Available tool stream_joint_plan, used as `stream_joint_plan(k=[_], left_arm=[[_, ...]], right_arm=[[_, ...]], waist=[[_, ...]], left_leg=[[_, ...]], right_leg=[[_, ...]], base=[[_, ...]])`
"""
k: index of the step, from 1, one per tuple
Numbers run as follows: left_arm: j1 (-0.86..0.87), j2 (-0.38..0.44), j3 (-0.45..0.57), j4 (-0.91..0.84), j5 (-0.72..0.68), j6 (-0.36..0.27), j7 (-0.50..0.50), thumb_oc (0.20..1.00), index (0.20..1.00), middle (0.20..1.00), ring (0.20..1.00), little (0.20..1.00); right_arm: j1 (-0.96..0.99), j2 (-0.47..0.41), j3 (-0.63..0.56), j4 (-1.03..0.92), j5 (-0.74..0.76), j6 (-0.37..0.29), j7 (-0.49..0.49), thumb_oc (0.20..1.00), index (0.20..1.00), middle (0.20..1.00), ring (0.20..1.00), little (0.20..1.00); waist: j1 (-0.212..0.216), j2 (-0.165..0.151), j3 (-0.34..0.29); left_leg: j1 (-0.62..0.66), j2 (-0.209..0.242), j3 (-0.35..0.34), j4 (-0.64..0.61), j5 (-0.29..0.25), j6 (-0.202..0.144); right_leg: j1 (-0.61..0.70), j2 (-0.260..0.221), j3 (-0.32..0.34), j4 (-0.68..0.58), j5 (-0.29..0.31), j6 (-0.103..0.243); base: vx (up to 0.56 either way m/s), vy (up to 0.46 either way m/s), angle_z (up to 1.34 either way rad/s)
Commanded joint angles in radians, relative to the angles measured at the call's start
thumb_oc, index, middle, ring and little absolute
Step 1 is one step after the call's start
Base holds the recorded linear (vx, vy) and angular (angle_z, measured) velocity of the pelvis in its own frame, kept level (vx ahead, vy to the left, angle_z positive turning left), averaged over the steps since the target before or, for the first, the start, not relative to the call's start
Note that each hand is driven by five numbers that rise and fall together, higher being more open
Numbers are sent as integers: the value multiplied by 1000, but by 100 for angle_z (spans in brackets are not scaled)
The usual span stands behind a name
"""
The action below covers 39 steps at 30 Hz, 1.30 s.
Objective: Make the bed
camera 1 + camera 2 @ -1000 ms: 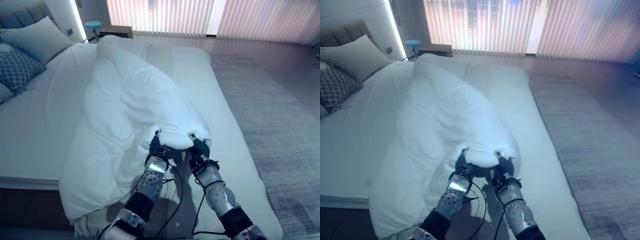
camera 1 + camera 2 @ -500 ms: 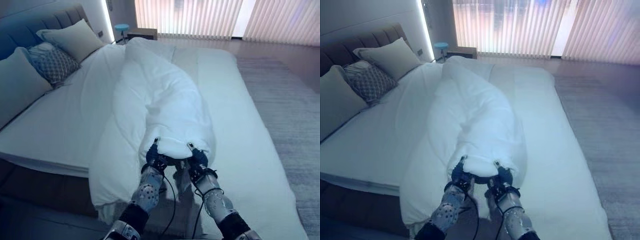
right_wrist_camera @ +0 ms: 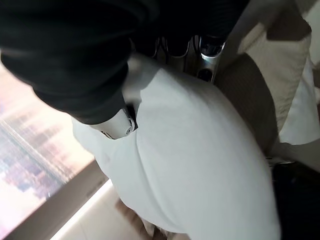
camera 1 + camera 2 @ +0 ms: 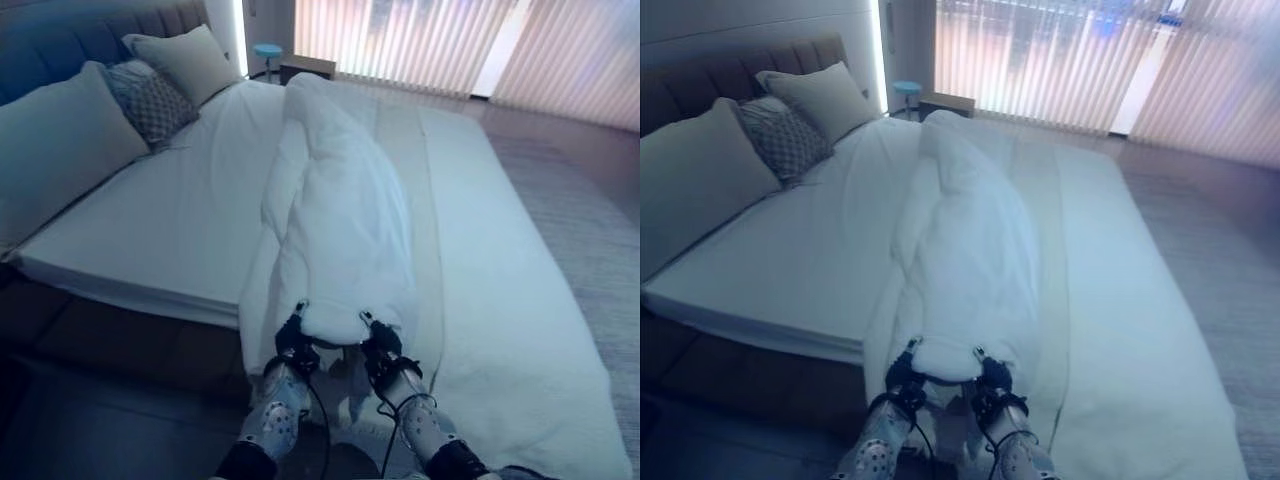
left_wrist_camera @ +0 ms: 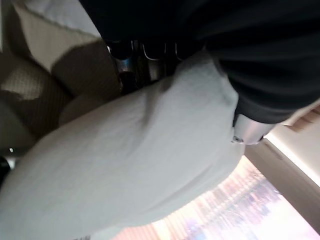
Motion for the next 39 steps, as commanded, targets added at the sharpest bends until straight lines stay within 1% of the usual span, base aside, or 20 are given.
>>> stream_joint_plan(k=[1,2,4,8,10,13,14,15,16,21,23,26,28,30,31,33,36,37,38,39], left_arm=[[-25,114,119,-141,87,-89,-6,200,200,200,200,200],[-31,118,117,-145,98,-95,1,200,200,200,200,200],[-55,125,103,-175,116,-106,-2,200,200,200,200,200],[-78,114,91,-192,134,-111,-13,200,200,200,200,200],[-82,116,96,-201,156,-115,-14,200,200,200,200,200],[-71,122,109,-210,173,-112,-17,200,200,200,200,200],[-71,122,109,-210,173,-112,-17,200,200,200,200,200],[-62,129,126,-217,179,-112,-13,200,200,200,200,200],[-59,128,128,-216,177,-112,-12,200,200,200,200,200],[-39,121,143,-200,166,-118,9,200,200,200,200,200],[-28,119,150,-189,159,-118,18,200,200,200,200,200],[-30,119,142,-155,153,-106,12,200,200,200,200,200],[-28,125,136,-151,161,-102,7,200,200,200,200,200],[-37,145,140,-123,172,-103,21,200,200,200,200,200],[-35,157,145,-116,181,-102,26,200,200,200,200,200],[-19,159,172,-108,184,-107,38,200,200,200,200,200],[16,153,203,-91,180,-106,40,200,200,200,200,200],[16,153,203,-91,180,-106,40,200,200,200,200,200],[36,149,210,-88,177,-107,44,200,200,200,200,200],[46,145,219,-86,171,-105,51,200,200,200,200,200]], right_arm=[[49,-149,-99,10,-30,-94,-53,200,200,200,200,200],[35,-150,-93,10,-23,-100,-61,200,200,200,200,200],[0,-159,-87,23,-3,-121,-74,200,200,200,200,200],[-28,-204,-97,28,-28,-124,-90,200,200,200,200,200],[-27,-213,-101,22,-38,-120,-91,200,200,200,200,200],[-20,-217,-101,17,-47,-111,-83,200,200,200,200,200],[-20,-217,-101,17,-47,-111,-83,200,200,200,200,200],[-23,-222,-99,20,-50,-110,-79,200,200,200,200,200],[-23,-221,-99,21,-45,-110,-78,200,200,200,200,200],[-1,-236,-112,7,-36,-99,-80,200,200,200,200,200],[14,-242,-117,3,-28,-90,-81,200,200,200,200,200],[47,-242,-135,-9,-34,-71,-72,200,200,200,200,200],[55,-242,-135,-9,-44,-62,-70,200,200,200,200,200],[70,-205,-149,-10,-55,-73,-74,200,200,200,200,200],[61,-194,-144,-9,-52,-82,-80,200,200,200,200,200],[54,-177,-133,-19,-49,-89,-72,200,200,200,200,200],[55,-173,-110,-39,-63,-95,-49,200,200,200,200,200],[55,-173,-110,-39,-63,-95,-49,200,200,200,200,200],[64,-169,-94,-39,-72,-101,-41,200,200,200,200,200],[76,-162,-85,-36,-79,-101,-40,200,200,200,200,200]], waist=[[42,-46,-90],[55,-42,-90],[68,-22,-91],[62,24,-55],[47,25,-39],[25,1,-39],[24,2,-40],[14,-20,-48],[10,-20,-53],[-21,15,-76],[-27,35,-76],[-38,43,-79],[-41,36,-73],[-37,10,-57],[-37,16,-48],[-27,36,-44],[-18,36,-42],[-19,36,-44],[-8,23,-44],[2,11,-43]], left_leg=[[-84,-153,-35,-233,218,-15],[-115,-151,-29,-245,256,-26],[-188,-161,-14,-274,344,-69],[-265,-155,-2,-258,391,-104],[-270,-144,2,-198,360,-99],[-206,-128,-42,-112,244,-40],[-208,-128,-43,-113,246,-40],[-158,-100,-119,-29,152,-34],[-123,-73,-136,-30,131,-33],[-18,114,-193,-96,176,-76],[-7,144,-215,-117,175,-105],[-4,74,-236,-136,85,-102],[-14,49,-234,-113,64,-95],[-55,-20,-199,-104,47,-61],[-68,-28,-191,-103,53,-54],[-65,-34,-155,-139,71,-43],[-46,-67,-124,-194,100,-23],[-48,-68,-125,-195,102,-23],[-26,-89,-109,-232,116,-19],[-20,-102,-95,-249,131,-21]], right_leg=[[208,211,162,-323,111,-60],[235,249,202,-401,37,-110],[272,292,271,-542,28,-162],[269,297,252,-613,68,-175],[261,266,232,-637,98,-162],[242,207,210,-650,137,-142],[240,208,208,-651,138,-142],[226,158,194,-659,157,-125],[223,142,191,-665,162,-119],[213,67,177,-671,172,-81],[209,28,179,-658,176,-59],[208,-65,177,-653,234,-16],[194,-88,185,-646,251,-16],[129,-148,205,-639,365,-14],[105,-143,209,-622,373,-20],[87,-93,188,-578,307,-40],[80,21,154,-524,209,-73],[79,20,154,-525,210,-73],[94,98,147,-534,169,-89],[103,132,121,-543,154,-97]], base=[[-393,129,-22],[-441,141,-23],[-474,151,-36],[-393,138,2],[-337,185,49],[-212,188,43],[-168,245,17],[-140,267,9],[-156,370,3],[-25,410,15],[20,545,32],[32,627,9],[-34,456,34],[-96,583,31],[-89,460,19],[-49,454,-4],[1,343,-37],[5,242,-32],[-10,183,-51],[-15,216,-74]])
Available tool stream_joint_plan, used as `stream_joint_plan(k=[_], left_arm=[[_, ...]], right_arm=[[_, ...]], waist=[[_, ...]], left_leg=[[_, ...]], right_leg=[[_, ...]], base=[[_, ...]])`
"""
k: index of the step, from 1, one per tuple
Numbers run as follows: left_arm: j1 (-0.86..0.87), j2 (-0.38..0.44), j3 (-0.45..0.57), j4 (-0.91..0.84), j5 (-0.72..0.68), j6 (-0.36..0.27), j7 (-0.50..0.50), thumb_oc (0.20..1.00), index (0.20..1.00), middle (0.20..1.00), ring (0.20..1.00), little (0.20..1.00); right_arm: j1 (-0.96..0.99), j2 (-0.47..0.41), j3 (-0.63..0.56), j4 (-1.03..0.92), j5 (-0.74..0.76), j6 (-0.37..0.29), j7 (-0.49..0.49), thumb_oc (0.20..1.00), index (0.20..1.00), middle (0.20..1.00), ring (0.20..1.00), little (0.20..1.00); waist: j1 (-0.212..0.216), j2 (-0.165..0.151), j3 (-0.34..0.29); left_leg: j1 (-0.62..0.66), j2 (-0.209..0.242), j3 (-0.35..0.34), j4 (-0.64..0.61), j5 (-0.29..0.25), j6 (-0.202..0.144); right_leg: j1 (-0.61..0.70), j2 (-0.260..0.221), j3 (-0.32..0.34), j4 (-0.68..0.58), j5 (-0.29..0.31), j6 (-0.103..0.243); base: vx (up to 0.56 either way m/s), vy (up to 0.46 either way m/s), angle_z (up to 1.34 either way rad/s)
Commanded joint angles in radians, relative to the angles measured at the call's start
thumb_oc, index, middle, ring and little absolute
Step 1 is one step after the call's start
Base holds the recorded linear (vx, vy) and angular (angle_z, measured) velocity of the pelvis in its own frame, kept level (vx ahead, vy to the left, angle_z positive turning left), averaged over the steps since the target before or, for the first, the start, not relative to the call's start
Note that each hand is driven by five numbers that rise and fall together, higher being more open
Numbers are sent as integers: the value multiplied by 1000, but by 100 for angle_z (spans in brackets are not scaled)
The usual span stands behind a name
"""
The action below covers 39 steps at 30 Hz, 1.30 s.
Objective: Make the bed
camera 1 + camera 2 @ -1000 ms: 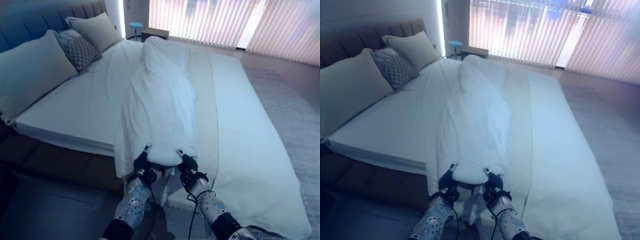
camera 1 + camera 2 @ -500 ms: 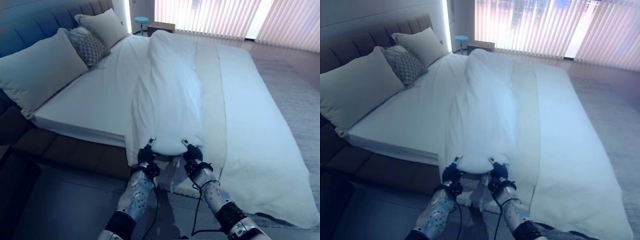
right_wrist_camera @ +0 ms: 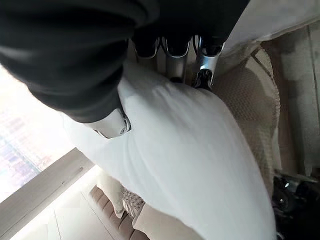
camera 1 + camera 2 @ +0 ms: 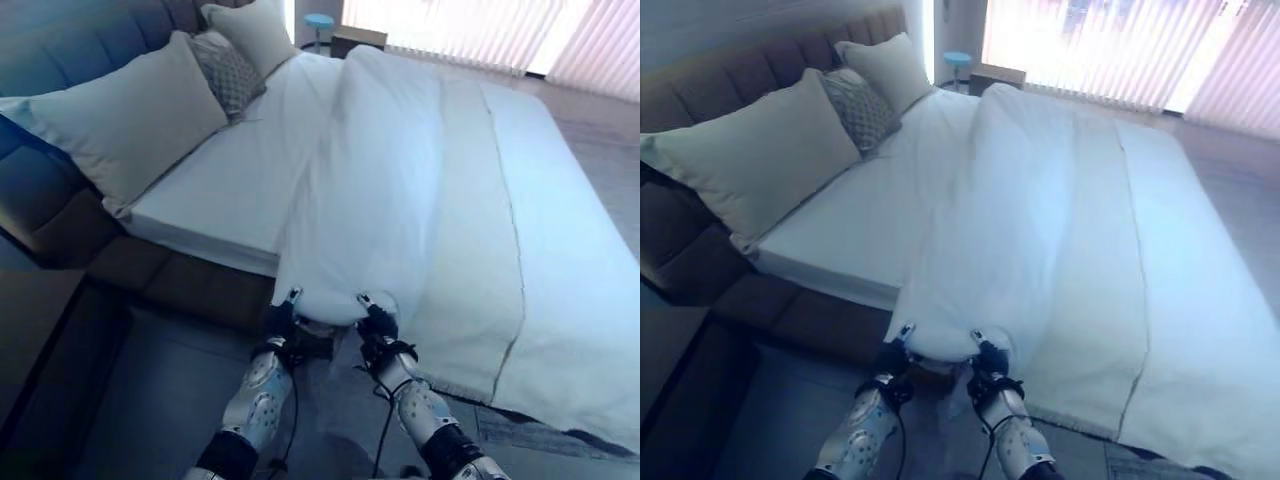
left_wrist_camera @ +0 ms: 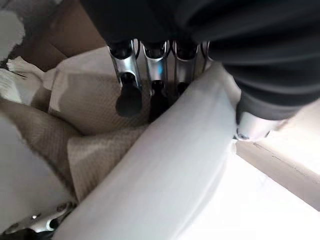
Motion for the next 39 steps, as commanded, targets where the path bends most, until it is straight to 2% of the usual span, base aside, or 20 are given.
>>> stream_joint_plan(k=[1,3,4,5,6,8,14,16,26,27,28,29,30,34,35,39], left_arm=[[65,100,207,-93,11,-122,73,200,200,200,200,200],[73,91,202,-98,7,-125,66,200,200,200,200,200],[58,79,169,-46,-9,-123,53,200,200,200,200,200],[58,79,169,-45,-9,-124,53,200,200,200,200,200],[75,68,159,-18,-15,-110,51,200,200,200,200,200],[98,60,142,15,-20,-95,44,200,200,200,200,200],[98,64,110,127,2,-63,40,200,200,200,200,200],[78,76,101,195,51,-51,38,200,200,200,200,200],[-38,67,107,394,62,-71,85,200,200,200,200,200],[-52,63,106,436,63,-67,88,200,200,200,200,200],[-67,59,104,476,66,-64,89,250,250,250,250,250],[-68,59,104,476,66,-64,88,752,752,752,752,752],[-110,51,106,581,72,-42,84,1000,1000,1000,1000,1000],[-145,46,121,732,124,-6,66,1000,1000,1000,1000,1000],[-145,46,121,732,124,-6,66,1000,1000,1000,1000,1000],[-115,60,135,864,288,44,17,1000,1000,1000,1000,1000]], right_arm=[[127,-142,-70,-6,-63,-81,-11,200,200,200,200,200],[136,-143,-70,-3,-57,-79,-9,200,200,200,200,200],[139,-140,-65,59,-42,-81,-24,200,200,200,200,200],[138,-140,-66,59,-41,-81,-24,200,200,200,200,200],[140,-127,-59,120,-43,-65,-45,200,200,200,200,200],[143,-117,-58,162,-43,-58,-52,200,200,200,200,200],[130,-113,-45,277,-60,-23,-53,200,200,200,200,200],[94,-131,-30,359,-120,0,-48,200,200,200,200,200],[-40,-133,4,504,-234,19,-65,200,200,200,200,200],[-56,-134,13,525,-250,24,-66,705,705,705,705,705],[-75,-133,19,554,-265,28,-68,1000,1000,1000,1000,1000],[-75,-133,19,555,-265,28,-67,1000,1000,1000,1000,1000],[-119,-139,38,605,-309,51,-53,1000,1000,1000,1000,1000],[-174,-164,86,687,-463,90,-17,1000,1000,1000,1000,1000],[-174,-164,86,687,-463,90,-17,1000,1000,1000,1000,1000],[-154,-216,87,773,-630,108,20,1000,1000,1000,1000,1000]], waist=[[57,2,-46],[53,2,-52],[30,13,-47],[30,13,-49],[38,20,-55],[32,28,-55],[25,39,-41],[26,45,-24],[12,62,55],[12,63,66],[11,64,73],[11,64,73],[10,67,84],[9,71,88],[9,71,88],[0,76,68]], left_leg=[[17,-80,18,-204,123,-33],[19,-82,14,-218,131,-37],[26,-88,-10,-248,154,-38],[23,-88,-10,-247,155,-38],[24,-84,12,-270,156,-30],[17,-86,8,-270,156,-25],[-10,-90,-4,-270,165,-22],[-35,-91,-8,-270,174,-23],[-122,-90,-4,-270,200,-32],[-126,-90,-2,-270,200,-32],[-133,-91,-2,-270,203,-33],[-133,-91,-2,-270,203,-33],[-145,-93,1,-270,206,-33],[-144,-92,9,-270,204,-32],[-144,-92,9,-270,204,-32],[-121,-92,24,-270,187,-23]], right_leg=[[75,74,-65,-116,-27,-19],[76,73,-70,-130,-27,-18],[65,105,22,-143,-27,-23],[62,105,22,-144,-26,-23],[77,92,-23,-189,3,-21],[79,101,-1,-210,4,-21],[65,102,4,-256,27,-22],[39,101,-2,-256,30,-18],[-52,101,5,-256,56,-22],[-57,101,8,-256,57,-23],[-64,100,9,-256,60,-23],[-64,100,9,-256,60,-23],[-78,101,13,-256,66,-23],[-81,102,23,-256,66,-25],[-81,102,23,-256,66,-25],[-66,103,40,-256,57,-25]], base=[[-24,97,-58],[-15,63,-13],[-21,69,8],[-26,81,25],[-6,13,32],[-11,11,19],[-20,2,6],[-71,-6,11],[-50,-1,7],[0,0,0],[0,0,0],[0,0,0],[0,0,0],[40,-4,0],[67,-3,1],[72,0,5]])
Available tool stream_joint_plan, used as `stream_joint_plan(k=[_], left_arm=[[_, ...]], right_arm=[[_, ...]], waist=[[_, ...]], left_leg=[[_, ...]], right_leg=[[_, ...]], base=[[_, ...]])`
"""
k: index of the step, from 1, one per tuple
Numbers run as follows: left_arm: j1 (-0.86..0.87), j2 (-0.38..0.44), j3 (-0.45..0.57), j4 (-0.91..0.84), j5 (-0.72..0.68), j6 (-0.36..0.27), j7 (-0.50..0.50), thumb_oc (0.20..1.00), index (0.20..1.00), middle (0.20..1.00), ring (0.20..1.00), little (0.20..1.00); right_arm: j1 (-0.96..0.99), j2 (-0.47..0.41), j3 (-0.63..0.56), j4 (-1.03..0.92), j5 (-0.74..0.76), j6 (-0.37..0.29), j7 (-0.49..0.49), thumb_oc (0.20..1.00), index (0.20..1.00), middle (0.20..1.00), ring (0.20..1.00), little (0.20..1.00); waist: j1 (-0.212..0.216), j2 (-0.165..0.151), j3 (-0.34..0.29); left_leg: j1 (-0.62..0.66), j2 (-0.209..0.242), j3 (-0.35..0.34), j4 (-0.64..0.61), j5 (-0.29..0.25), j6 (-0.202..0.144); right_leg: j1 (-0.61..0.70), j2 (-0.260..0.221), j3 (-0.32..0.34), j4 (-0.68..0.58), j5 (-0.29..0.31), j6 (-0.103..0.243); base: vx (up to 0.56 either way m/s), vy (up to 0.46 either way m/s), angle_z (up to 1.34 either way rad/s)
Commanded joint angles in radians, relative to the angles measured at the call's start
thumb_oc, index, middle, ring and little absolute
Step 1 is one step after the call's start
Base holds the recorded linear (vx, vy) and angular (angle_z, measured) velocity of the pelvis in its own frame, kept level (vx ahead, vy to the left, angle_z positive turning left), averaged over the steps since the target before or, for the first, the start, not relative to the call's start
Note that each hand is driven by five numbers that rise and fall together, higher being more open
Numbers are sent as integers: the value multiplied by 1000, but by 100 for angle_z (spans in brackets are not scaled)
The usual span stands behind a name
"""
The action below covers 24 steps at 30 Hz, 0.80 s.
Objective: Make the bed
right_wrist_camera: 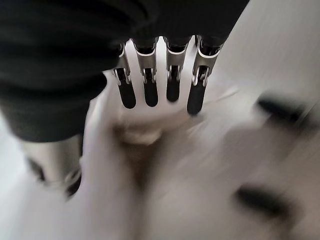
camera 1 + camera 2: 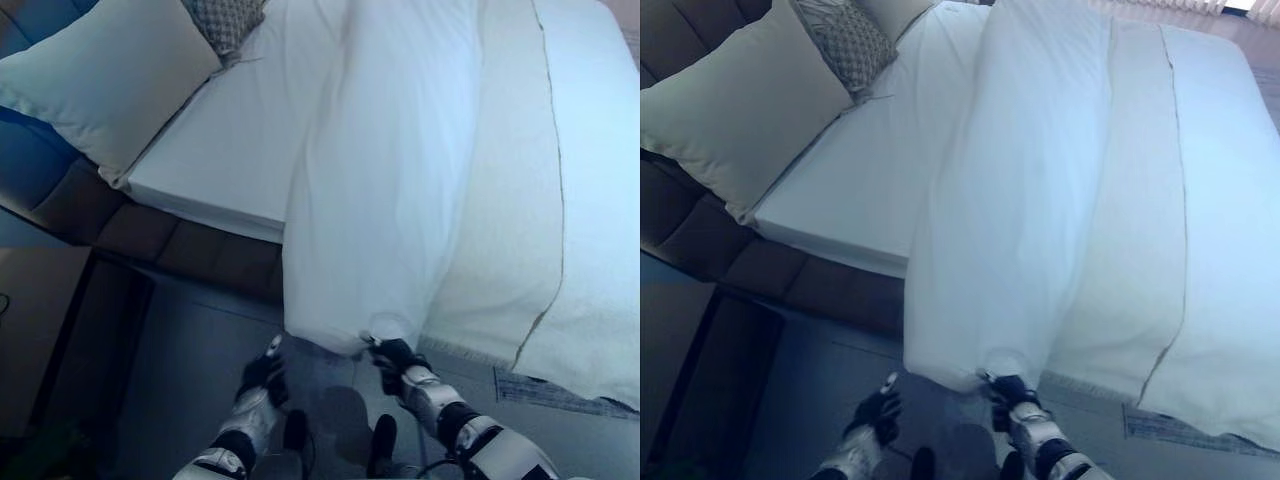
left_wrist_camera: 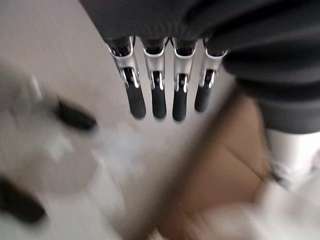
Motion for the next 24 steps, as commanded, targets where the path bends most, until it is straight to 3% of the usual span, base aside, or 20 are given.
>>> stream_joint_plan(k=[1,6,13,17,18,19,20,24], left_arm=[[29,-3,-13,63,158,29,-42,1000,1000,1000,1000,1000],[95,27,0,128,318,59,-82,1000,1000,1000,1000,1000],[130,48,-5,122,418,70,-113,1000,1000,1000,1000,1000],[123,56,8,34,355,49,-109,1000,1000,1000,1000,1000],[117,63,6,-87,279,26,-111,1000,1000,1000,1000,1000],[117,63,6,-87,279,26,-111,1000,1000,1000,1000,1000],[105,70,-6,-278,180,-13,-112,1000,1000,1000,1000,1000],[91,95,-24,-418,96,-29,-143,1000,1000,1000,1000,1000]], right_arm=[[60,-34,-30,46,-158,12,27,1000,1000,1000,1000,1000],[140,-123,-60,119,-362,44,39,1000,1000,1000,1000,1000],[253,-161,-243,115,-251,28,40,1000,1000,1000,1000,1000],[254,-163,-305,28,-155,-5,4,1000,1000,1000,1000,1000],[255,-166,-320,-58,-92,-29,-5,1000,1000,1000,1000,1000],[255,-166,-320,-59,-92,-29,-5,1000,1000,1000,1000,1000],[247,-175,-316,-216,-32,-59,-2,1000,1000,1000,1000,1000],[225,-201,-296,-412,-9,-69,16,1000,1000,1000,1000,1000]], waist=[[3,19,-14],[-17,31,-42],[-62,44,-95],[-72,45,-88],[-73,38,-59],[-73,38,-61],[-57,29,-12],[-43,19,-13]], left_leg=[[8,-81,32,-194,140,6],[64,-80,47,-194,116,9],[171,-68,61,-194,80,10],[188,-58,75,-117,57,5],[148,-59,95,8,51,-18],[145,-59,94,8,52,-18],[56,-67,75,167,87,-45],[-55,-36,81,123,79,-27]], right_leg=[[-58,73,62,2,-7,25],[-6,74,74,2,-28,25],[79,79,88,35,-77,10],[92,78,99,85,-108,0],[101,64,94,107,-117,-6],[98,64,94,106,-116,-6],[103,52,99,131,-125,-18],[109,30,117,118,-126,-1]], base=[[113,7,-5],[88,-1,-17],[106,-42,-3],[21,-73,-12],[-51,-46,-12],[-148,-84,8],[-103,-37,18],[31,12,-2]])
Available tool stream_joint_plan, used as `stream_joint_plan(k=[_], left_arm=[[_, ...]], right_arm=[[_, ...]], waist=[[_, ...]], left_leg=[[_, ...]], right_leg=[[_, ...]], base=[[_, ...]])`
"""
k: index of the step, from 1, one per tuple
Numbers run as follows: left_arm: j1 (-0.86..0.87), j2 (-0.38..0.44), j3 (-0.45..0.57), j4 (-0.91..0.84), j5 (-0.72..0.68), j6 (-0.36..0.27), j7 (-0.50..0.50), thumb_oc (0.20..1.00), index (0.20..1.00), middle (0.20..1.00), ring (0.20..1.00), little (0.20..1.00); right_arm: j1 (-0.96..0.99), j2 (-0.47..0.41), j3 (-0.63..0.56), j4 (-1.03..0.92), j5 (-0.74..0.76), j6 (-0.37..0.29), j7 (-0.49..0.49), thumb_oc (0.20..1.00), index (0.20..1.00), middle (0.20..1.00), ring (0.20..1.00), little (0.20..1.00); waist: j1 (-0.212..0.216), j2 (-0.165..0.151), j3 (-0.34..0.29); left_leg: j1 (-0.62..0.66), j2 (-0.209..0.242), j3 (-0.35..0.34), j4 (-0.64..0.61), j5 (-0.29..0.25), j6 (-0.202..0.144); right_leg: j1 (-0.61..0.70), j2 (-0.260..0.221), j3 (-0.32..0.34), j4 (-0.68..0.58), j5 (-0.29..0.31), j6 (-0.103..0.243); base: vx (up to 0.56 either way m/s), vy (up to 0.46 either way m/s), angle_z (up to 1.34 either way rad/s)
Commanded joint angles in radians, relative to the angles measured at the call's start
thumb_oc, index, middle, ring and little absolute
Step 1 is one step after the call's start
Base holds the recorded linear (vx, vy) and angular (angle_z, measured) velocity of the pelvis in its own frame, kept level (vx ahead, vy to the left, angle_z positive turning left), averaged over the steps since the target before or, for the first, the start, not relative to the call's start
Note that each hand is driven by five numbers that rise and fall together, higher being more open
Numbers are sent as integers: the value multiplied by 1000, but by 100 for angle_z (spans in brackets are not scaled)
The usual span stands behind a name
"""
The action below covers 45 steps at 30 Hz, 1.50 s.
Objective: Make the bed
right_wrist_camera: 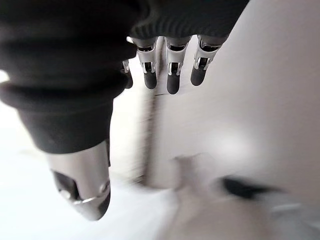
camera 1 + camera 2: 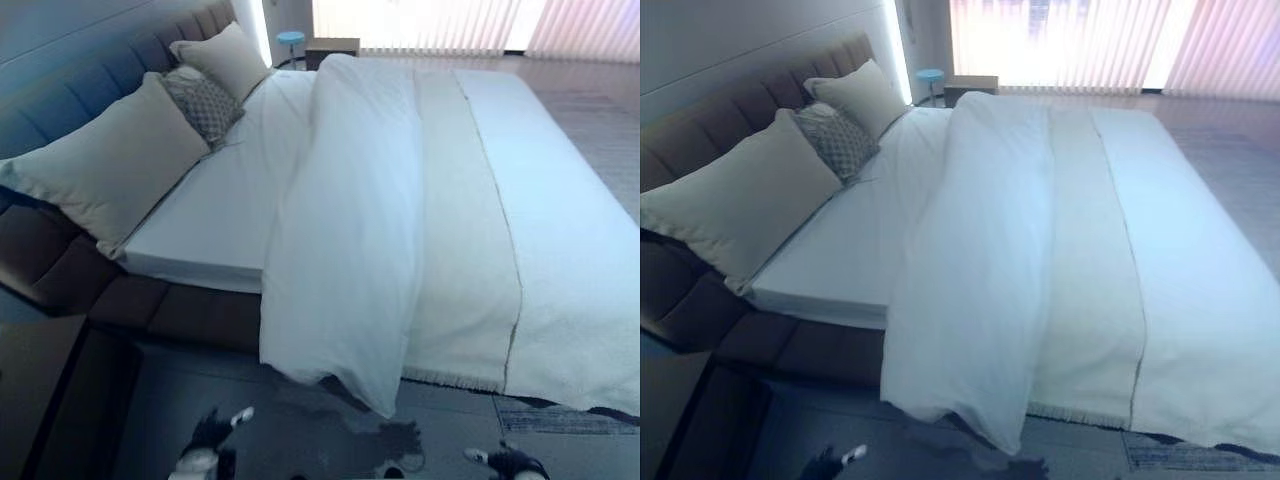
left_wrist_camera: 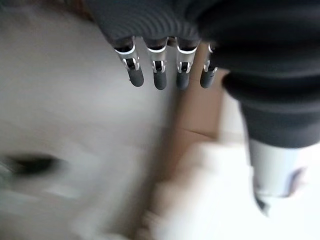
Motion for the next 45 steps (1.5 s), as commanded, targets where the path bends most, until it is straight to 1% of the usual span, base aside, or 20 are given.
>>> stream_joint_plan(k=[1,3,5,8,10,14,16,17,18,21,22,23,26,33,35,36,37,38,40,45], left_arm=[[-52,29,-19,-56,-120,-43,-30,1000,1000,1000,1000,1000],[-90,43,-47,-120,-197,-43,-58,1000,1000,1000,1000,1000],[-125,63,-70,-171,-254,-37,-95,1000,1000,1000,1000,1000],[-170,75,-111,-206,-332,-24,-138,1000,1000,1000,1000,1000],[-251,93,-168,-261,-426,-19,-175,1000,1000,1000,1000,1000],[-422,126,-275,-296,-579,6,-234,1000,1000,1000,1000,1000],[-450,133,-280,-298,-610,3,-243,1000,1000,1000,1000,1000],[-486,129,-284,-305,-655,7,-257,1000,1000,1000,1000,1000],[-541,113,-290,-305,-707,5,-257,1000,1000,1000,1000,1000],[-627,82,-295,-299,-780,3,-249,1000,1000,1000,1000,1000],[-628,83,-295,-299,-781,3,-249,1000,1000,1000,1000,1000],[-651,59,-291,-297,-809,7,-230,1000,1000,1000,1000,1000],[-714,39,-266,-267,-818,-13,-211,1000,1000,1000,1000,1000],[-827,58,-235,-170,-816,-18,-172,1000,1000,1000,1000,1000],[-896,79,-223,-122,-784,-31,-134,1000,1000,1000,1000,1000],[-920,94,-220,-125,-761,-46,-114,1000,1000,1000,1000,1000],[-949,106,-226,-127,-736,-58,-85,1000,1000,1000,1000,1000],[-951,106,-225,-128,-735,-59,-84,1000,1000,1000,1000,1000],[-984,122,-223,-112,-720,-75,-56,1000,1000,1000,1000,1000],[-1083,183,-260,-11,-690,-96,-15,1000,1000,1000,1000,1000]], right_arm=[[-71,-47,21,-113,62,-50,7,1000,1000,1000,1000,1000],[-130,-58,39,-169,96,-58,13,1000,1000,1000,1000,1000],[-184,-71,58,-206,107,-62,23,1000,1000,1000,1000,1000],[-222,-63,77,-299,131,-61,52,1000,1000,1000,1000,1000],[-295,-56,112,-363,161,-64,57,1000,1000,1000,1000,1000],[-464,-38,186,-395,266,-84,57,1000,1000,1000,1000,1000],[-489,-27,190,-396,306,-90,58,1000,1000,1000,1000,1000],[-532,-9,203,-408,367,-103,67,1000,1000,1000,1000,1000],[-592,1,216,-405,444,-113,73,1000,1000,1000,1000,1000],[-688,22,245,-397,584,-137,91,1000,1000,1000,1000,1000],[-689,22,245,-396,585,-137,91,1000,1000,1000,1000,1000],[-709,19,264,-418,616,-127,88,1000,1000,1000,1000,1000],[-786,20,283,-406,652,-140,89,1000,1000,1000,1000,1000],[-938,23,315,-319,698,-153,48,1000,1000,1000,1000,1000],[-1017,2,332,-257,676,-147,12,1000,1000,1000,1000,1000],[-1045,-13,331,-261,644,-148,-19,1000,1000,1000,1000,1000],[-1077,-27,346,-268,617,-154,-41,1000,1000,1000,1000,1000],[-1079,-27,346,-269,616,-154,-43,1000,1000,1000,1000,1000],[-1114,-22,364,-255,609,-161,-63,1000,1000,1000,1000,1000],[-1231,-66,467,-113,601,-137,-71,1000,1000,1000,1000,1000]], waist=[[8,10,11],[24,15,9],[35,16,7],[29,9,-7],[32,-4,6],[6,15,92],[4,19,100],[8,20,109],[8,21,123],[-6,3,157],[-6,3,158],[-15,-1,162],[-5,4,178],[3,-6,222],[1,-11,268],[-3,-8,290],[-8,-4,300],[-9,-4,300],[-12,-1,300],[-8,-5,300]], left_leg=[[-3,-8,37,-202,52,91],[-36,10,15,-277,124,76],[-57,17,-9,-292,149,68],[-51,16,25,-270,122,86],[-48,-4,44,-244,80,118],[-39,-11,70,-253,71,147],[-39,-13,74,-253,67,148],[-38,-16,83,-259,60,148],[-41,-21,95,-277,57,145],[-56,-49,98,-297,54,146],[-56,-48,98,-296,53,146],[-76,-61,74,-290,59,147],[-91,-65,64,-337,88,132],[-201,-56,34,-353,129,112],[-285,-57,21,-328,135,105],[-333,-58,19,-295,127,104],[-419,-61,5,-231,86,99],[-445,-61,13,-220,108,104],[-532,-55,0,-160,60,103],[-720,-42,-10,-99,53,99]], right_leg=[[40,49,-27,82,-133,53],[58,56,-16,67,-139,60],[75,51,2,62,-148,64],[86,26,4,76,-174,84],[0,-14,24,222,-174,107],[-187,-43,34,449,-81,114],[-195,-46,24,447,-92,109],[-204,-57,-4,419,-97,100],[-222,-38,-9,338,-106,96],[-310,24,43,161,-27,102],[-309,25,43,159,-26,101],[-304,32,98,138,-13,108],[-310,42,75,80,33,98],[-389,60,45,62,49,88],[-464,64,36,84,49,82],[-509,62,29,109,42,80],[-594,65,26,163,10,76],[-617,61,18,169,27,70],[-711,61,25,224,0,71],[-893,51,21,266,12,76]], base=[[181,69,-56],[206,120,-38],[203,175,-21],[174,237,-34],[105,306,-62],[-26,253,-44],[27,139,2],[121,217,-2],[108,172,-15],[96,57,-31],[156,-1,-13],[134,-10,-4],[98,-43,24],[4,-84,14],[-43,-103,17],[13,-66,19],[-48,-24,19],[54,-5,16],[40,18,10],[21,0,4]])
